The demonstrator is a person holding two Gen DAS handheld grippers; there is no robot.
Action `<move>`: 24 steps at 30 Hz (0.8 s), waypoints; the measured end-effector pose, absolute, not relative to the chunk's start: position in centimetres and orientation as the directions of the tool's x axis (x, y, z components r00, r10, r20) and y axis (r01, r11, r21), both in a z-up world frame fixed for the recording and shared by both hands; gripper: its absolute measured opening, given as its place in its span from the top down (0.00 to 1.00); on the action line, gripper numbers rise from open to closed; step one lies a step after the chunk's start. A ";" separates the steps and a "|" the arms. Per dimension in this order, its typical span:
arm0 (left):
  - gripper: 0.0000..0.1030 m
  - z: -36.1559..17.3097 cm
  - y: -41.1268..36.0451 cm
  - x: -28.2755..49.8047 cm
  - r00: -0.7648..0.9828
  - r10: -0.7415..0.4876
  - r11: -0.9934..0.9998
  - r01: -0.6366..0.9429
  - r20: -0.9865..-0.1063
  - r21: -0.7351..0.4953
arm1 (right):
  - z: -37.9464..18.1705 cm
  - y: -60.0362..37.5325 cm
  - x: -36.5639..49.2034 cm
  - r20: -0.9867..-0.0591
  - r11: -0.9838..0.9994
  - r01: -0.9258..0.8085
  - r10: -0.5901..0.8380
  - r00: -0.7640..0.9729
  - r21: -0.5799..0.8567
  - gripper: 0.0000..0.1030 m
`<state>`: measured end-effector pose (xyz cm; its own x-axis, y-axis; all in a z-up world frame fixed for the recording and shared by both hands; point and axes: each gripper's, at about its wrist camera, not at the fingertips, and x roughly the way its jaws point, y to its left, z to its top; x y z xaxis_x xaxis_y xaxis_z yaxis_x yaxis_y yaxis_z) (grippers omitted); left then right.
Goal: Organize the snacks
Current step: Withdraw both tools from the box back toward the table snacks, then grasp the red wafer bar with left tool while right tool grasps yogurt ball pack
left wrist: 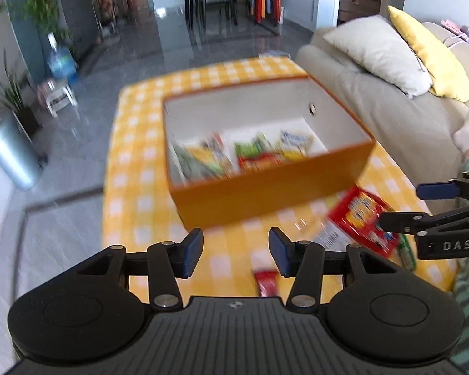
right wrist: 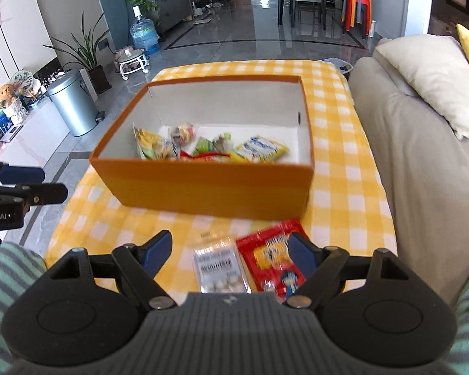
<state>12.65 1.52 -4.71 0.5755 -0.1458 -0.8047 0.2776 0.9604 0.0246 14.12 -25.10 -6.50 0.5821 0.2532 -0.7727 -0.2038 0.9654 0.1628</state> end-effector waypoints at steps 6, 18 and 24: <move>0.44 -8.2 1.4 11.9 0.497 -0.170 0.961 0.276 -0.851 -0.031 | -9.3 -24.0 12.7 -0.784 0.955 -0.266 0.262 0.562 0.129 0.36; 0.44 -14.2 0.1 12.6 0.364 -0.116 0.954 0.301 -0.924 -0.001 | -15.0 -21.9 14.8 -0.843 0.943 -0.317 0.250 0.476 0.101 0.37; 0.44 -15.7 -0.1 13.7 0.322 -0.123 0.956 0.291 -0.939 -0.025 | -16.4 -20.9 16.0 -0.854 0.936 -0.345 0.230 0.467 0.063 0.36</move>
<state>13.69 -0.15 -15.69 0.3221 -0.1227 -0.9387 0.2911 0.9564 -0.0251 15.99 -20.93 -16.44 0.4667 0.2295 -0.8541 -0.3453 0.9364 0.0630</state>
